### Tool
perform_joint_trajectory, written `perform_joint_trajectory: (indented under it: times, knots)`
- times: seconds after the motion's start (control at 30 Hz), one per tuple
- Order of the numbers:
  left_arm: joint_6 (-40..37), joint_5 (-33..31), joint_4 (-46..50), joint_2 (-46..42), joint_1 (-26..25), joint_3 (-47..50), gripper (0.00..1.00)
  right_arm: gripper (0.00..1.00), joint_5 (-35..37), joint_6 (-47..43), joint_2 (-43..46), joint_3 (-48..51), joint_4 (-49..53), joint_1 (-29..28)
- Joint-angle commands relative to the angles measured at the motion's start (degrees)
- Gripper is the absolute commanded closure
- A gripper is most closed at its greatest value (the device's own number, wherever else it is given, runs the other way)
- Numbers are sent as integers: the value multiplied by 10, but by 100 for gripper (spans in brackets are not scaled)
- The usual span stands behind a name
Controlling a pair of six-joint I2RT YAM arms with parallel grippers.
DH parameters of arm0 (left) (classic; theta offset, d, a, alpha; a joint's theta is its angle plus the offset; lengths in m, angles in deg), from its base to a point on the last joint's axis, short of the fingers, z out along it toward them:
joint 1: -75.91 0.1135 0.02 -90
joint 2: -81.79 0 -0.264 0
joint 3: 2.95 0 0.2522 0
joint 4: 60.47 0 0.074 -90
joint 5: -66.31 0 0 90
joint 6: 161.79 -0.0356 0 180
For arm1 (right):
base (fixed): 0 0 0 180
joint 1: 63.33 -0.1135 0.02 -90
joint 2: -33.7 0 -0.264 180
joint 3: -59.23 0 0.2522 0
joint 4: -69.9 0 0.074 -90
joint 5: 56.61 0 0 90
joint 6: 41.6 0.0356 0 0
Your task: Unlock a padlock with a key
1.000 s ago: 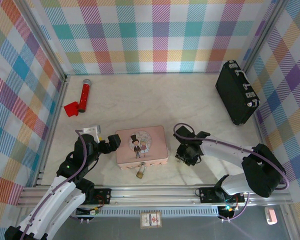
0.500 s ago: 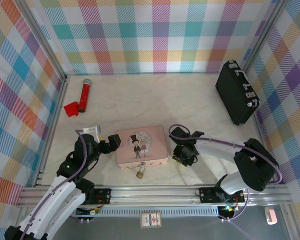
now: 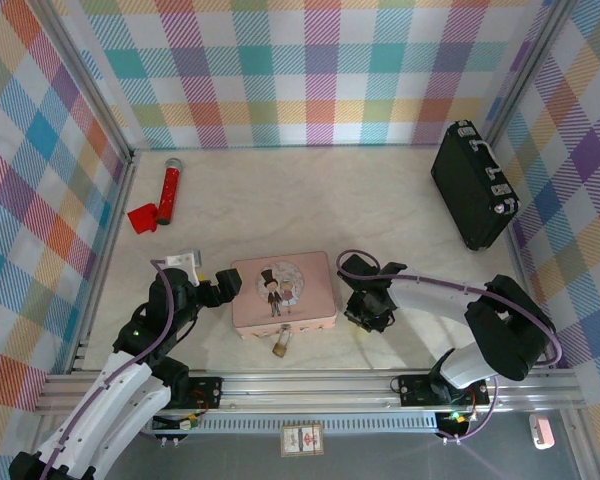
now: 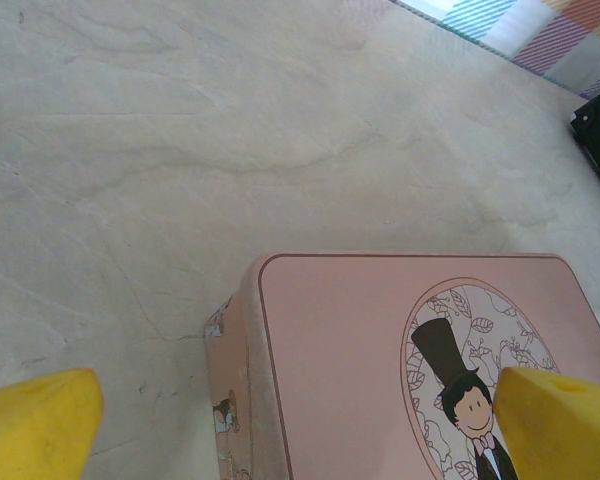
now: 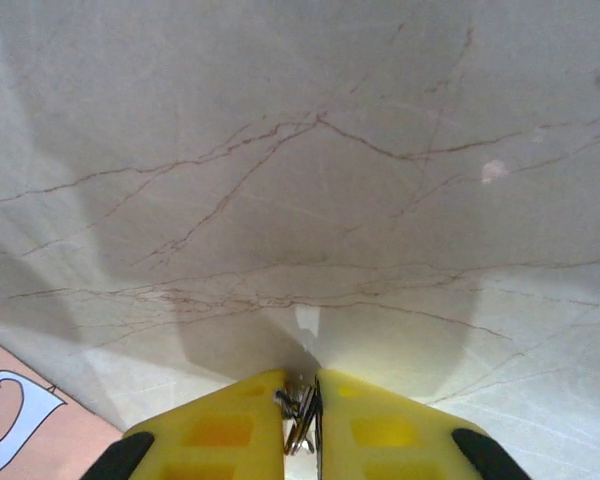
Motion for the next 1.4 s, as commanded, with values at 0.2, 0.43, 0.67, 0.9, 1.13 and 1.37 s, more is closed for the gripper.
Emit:
perform_joint_trajectory:
  times: [0.2,0.43,0.67,0.9,1.13,1.37]
  knots:
    - [0,-3,-12,6,-4,9,0,89,28,-15,16,-12,31,-5]
    - [-1,-6,-12,10,-5,8,0,99,73,-94,58,-47,68,-5]
    - [3,-2,-36,12,-5,-11,0,100,91,-343,182,-61,-54,-5]
    - [88,105,-40,84,-6,-106,0,100,-19,-591,272,52,-415,-29]
    - [107,129,78,175,-34,-227,7,100,-48,-759,186,77,-612,-55]
    - [139,119,91,228,-84,-264,18,100,-32,-866,100,78,-713,-83]
